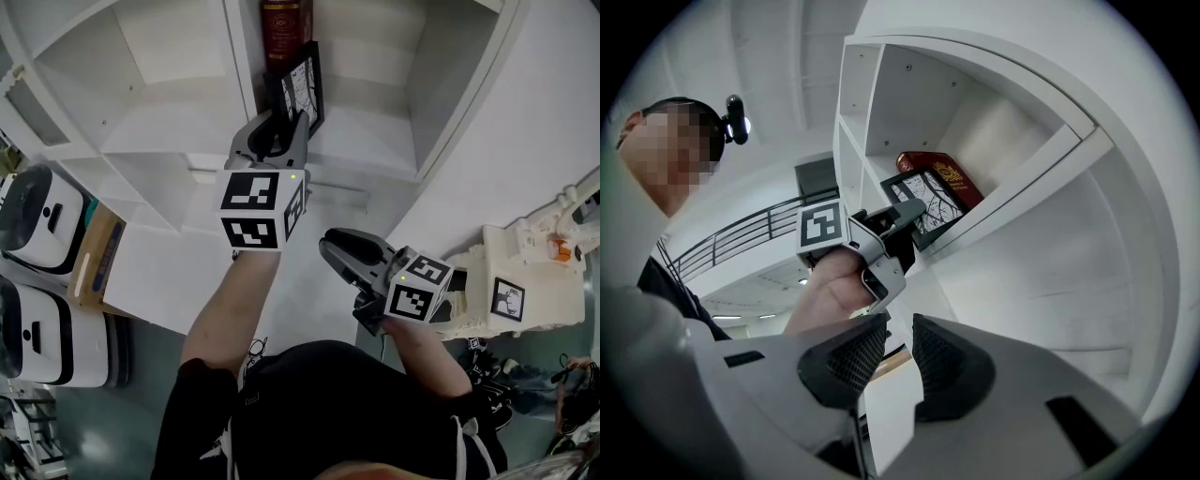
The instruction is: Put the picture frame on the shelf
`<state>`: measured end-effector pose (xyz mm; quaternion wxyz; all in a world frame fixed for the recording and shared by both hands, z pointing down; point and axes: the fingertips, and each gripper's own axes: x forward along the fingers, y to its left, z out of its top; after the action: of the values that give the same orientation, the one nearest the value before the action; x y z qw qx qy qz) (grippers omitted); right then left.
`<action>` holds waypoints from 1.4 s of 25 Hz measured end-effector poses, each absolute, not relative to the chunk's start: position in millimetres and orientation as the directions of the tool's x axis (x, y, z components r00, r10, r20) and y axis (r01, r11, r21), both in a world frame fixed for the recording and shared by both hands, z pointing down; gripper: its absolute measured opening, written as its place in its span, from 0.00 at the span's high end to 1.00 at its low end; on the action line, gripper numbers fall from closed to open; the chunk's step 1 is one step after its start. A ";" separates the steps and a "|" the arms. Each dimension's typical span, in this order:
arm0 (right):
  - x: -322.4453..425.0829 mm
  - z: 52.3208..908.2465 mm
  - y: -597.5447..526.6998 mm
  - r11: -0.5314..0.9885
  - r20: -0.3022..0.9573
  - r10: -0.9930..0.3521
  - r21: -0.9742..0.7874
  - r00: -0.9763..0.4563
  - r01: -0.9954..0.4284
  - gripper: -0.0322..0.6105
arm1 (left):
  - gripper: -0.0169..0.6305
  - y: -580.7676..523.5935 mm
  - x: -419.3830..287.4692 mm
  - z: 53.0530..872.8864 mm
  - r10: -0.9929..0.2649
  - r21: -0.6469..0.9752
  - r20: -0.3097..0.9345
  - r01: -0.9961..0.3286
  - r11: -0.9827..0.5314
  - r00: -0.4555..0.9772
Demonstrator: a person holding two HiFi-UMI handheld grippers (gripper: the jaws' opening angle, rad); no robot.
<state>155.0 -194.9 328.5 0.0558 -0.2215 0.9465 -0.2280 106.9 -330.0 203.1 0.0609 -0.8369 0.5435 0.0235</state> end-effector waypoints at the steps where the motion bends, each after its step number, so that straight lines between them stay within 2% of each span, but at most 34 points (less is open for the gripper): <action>1: 154.9 329.2 -195.1 0.796 -0.004 -0.447 -0.457 -0.894 -0.396 0.80 | 0.84 -328.7 105.1 203.7 -0.907 -0.072 -0.110 -0.913 -0.401 0.407; 29: 147.5 339.7 -191.3 0.779 0.015 -0.458 -0.474 -0.889 -0.410 0.80 | 0.81 -300.7 93.7 201.9 -0.876 -0.099 -0.153 -0.889 -0.448 0.458; 35: 147.8 338.6 -191.1 0.776 0.019 -0.461 -0.476 -0.887 -0.413 0.80 | 0.86 -300.0 95.7 201.0 -0.863 -0.090 -0.155 -0.877 -0.472 0.480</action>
<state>147.8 -191.1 338.6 0.0494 -0.2323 0.9411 -0.2407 95.7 -300.0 201.0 0.0788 -0.8567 0.5079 0.0440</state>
